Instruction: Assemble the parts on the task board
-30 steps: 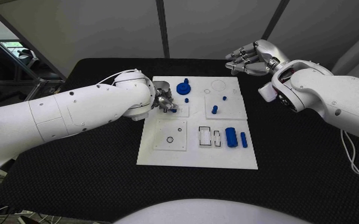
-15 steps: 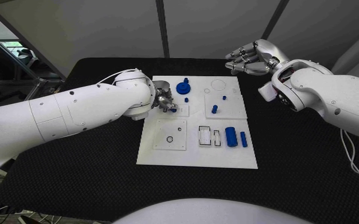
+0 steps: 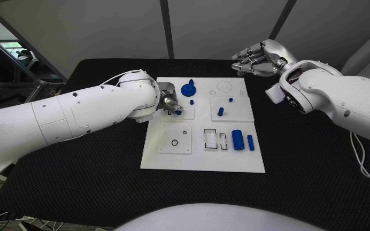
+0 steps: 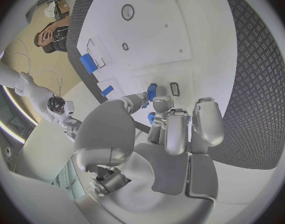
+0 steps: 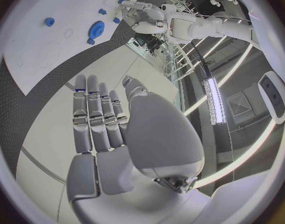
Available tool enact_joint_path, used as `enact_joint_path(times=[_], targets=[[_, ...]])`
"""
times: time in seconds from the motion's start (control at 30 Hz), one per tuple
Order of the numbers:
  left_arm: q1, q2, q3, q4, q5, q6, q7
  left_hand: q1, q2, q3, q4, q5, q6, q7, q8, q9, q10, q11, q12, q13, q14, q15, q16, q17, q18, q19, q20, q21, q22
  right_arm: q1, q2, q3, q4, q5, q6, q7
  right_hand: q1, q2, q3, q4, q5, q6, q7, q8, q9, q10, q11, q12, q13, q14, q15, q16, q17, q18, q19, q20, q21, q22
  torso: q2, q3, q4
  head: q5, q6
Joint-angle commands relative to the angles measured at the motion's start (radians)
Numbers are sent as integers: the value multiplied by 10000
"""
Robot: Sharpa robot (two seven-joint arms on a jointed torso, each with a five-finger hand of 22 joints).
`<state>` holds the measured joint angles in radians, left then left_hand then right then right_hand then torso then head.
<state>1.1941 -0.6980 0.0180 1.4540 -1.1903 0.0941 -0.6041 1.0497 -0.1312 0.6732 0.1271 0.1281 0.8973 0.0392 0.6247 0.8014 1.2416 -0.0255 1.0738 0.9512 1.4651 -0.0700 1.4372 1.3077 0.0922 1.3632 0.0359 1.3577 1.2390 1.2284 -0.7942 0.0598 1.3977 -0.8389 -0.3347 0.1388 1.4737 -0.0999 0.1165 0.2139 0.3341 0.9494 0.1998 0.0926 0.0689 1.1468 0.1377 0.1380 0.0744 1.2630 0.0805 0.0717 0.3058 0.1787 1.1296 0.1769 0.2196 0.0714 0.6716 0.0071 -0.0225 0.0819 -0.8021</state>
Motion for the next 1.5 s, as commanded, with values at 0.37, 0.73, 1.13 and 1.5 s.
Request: enact_joint_path(times=[0.37,0.73,1.13,1.5], targets=[[-7,143,-9,-113,-22,199,-41,-343,14,-72,93,-51,227,-38,131,31,254,-34,301,295,702,-102,70,1509,-217,200,-9,176,215,14,57,9,-43,-23,133,29,-110,35,-28,30,75,27,73,-65,-4,-78,4,-39,-10,-47,-5,-39,-19,38,-16,72,-65,-21,1,0,8,-26,-27],[-7,204,-8,-158,-22,146,-3,-640,-6,-227,179,-95,344,-86,211,84,410,-78,504,506,706,-142,72,1514,-251,312,-48,276,386,13,79,9,-55,-23,169,16,-121,38,-29,34,92,26,75,-66,-4,-80,6,-39,-11,-50,-4,-38,-22,39,-15,75,-73,-23,-5,-3,13,-62,-47],[-7,251,-8,-223,-22,208,-24,-946,65,-480,322,-111,470,-124,278,126,517,-110,638,641,707,-169,69,1517,-279,397,-79,353,522,13,85,9,-64,-23,203,4,-136,38,-33,37,109,23,77,-68,-4,-83,8,-38,-11,-54,-2,-37,-27,40,-14,79,-84,-26,2,-10,13,-94,-65],[-6,253,-7,-294,-22,324,-96,-1134,93,-754,415,-117,539,-150,349,178,533,-131,652,650,709,-188,69,1521,-288,424,-100,373,573,12,83,9,-67,-23,216,-6,-136,38,-33,37,109,23,77,-68,-4,-83,8,-38,-11,-54,-2,-37,-27,40,-14,79,-84,-26,-8,-9,17,-96,-76]])
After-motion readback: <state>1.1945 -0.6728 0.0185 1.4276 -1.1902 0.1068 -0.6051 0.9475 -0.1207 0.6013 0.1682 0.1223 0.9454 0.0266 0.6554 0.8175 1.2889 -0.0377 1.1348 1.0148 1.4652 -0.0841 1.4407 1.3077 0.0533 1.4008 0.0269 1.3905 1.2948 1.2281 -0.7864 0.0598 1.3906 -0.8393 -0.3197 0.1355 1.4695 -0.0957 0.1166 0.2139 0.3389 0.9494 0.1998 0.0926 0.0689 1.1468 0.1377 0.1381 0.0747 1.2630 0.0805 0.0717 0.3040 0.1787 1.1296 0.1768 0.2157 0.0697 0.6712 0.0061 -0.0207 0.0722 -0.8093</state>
